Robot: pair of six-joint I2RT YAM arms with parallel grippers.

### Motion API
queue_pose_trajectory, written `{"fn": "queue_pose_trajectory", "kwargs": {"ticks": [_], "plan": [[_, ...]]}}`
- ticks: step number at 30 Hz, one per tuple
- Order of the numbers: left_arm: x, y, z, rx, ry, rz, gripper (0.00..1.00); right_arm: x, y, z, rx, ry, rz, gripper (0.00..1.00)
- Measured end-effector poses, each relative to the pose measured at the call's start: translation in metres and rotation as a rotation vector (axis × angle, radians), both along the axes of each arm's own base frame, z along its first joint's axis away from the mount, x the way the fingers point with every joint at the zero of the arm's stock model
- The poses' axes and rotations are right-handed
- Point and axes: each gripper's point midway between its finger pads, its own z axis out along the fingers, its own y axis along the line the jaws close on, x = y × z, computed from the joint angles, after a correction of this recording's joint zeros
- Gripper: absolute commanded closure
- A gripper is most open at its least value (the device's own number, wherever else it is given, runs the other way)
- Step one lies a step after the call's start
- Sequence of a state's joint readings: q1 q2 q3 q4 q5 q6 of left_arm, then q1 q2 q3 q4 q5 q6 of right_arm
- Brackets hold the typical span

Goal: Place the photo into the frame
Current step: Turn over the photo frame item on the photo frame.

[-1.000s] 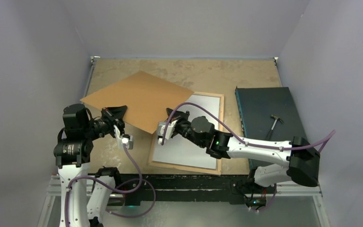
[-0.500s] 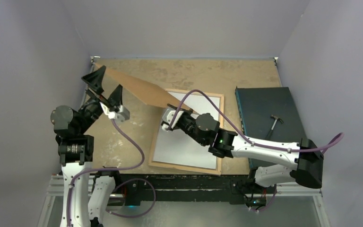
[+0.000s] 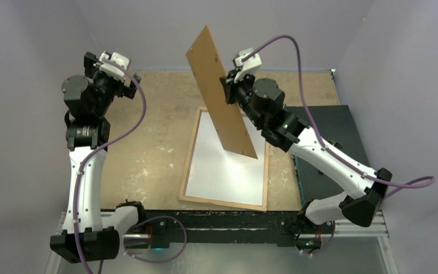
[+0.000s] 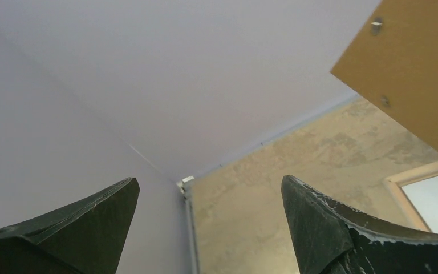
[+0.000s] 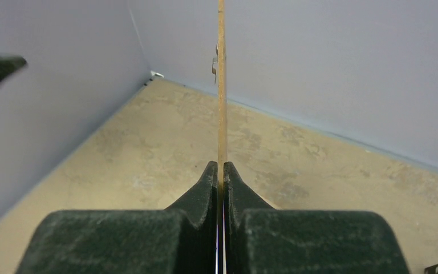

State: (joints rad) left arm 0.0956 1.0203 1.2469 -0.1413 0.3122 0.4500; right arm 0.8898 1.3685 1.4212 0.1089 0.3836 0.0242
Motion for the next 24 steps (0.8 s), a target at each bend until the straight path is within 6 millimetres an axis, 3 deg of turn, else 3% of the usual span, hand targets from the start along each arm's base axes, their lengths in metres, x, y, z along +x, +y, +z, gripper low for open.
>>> {"fn": "queue_pose_trajectory", "kwargs": {"ticks": [5,9,15,19,21,24], "plan": [[0.023,0.018,-0.034,-0.135,0.156,0.057,0.07,-0.001,-0.018,0.029,0.130,0.109,-0.027,1.00],[0.031,0.020,-0.075,-0.181,0.295,0.066,0.10,-0.001,-0.029,0.042,0.218,0.185,-0.030,1.00],[0.030,0.006,-0.156,-0.242,0.532,0.001,0.24,0.027,-0.074,0.027,0.341,0.340,-0.124,1.00],[0.023,-0.013,-0.202,-0.286,0.685,-0.090,0.31,0.048,-0.104,-0.023,0.437,0.494,-0.169,1.00],[0.019,-0.020,-0.222,-0.305,0.751,-0.130,0.31,0.054,-0.116,-0.069,0.495,0.603,-0.178,1.00],[0.011,-0.026,-0.247,-0.316,0.833,-0.163,0.31,0.047,-0.129,-0.146,0.554,0.800,-0.214,1.00]]}}
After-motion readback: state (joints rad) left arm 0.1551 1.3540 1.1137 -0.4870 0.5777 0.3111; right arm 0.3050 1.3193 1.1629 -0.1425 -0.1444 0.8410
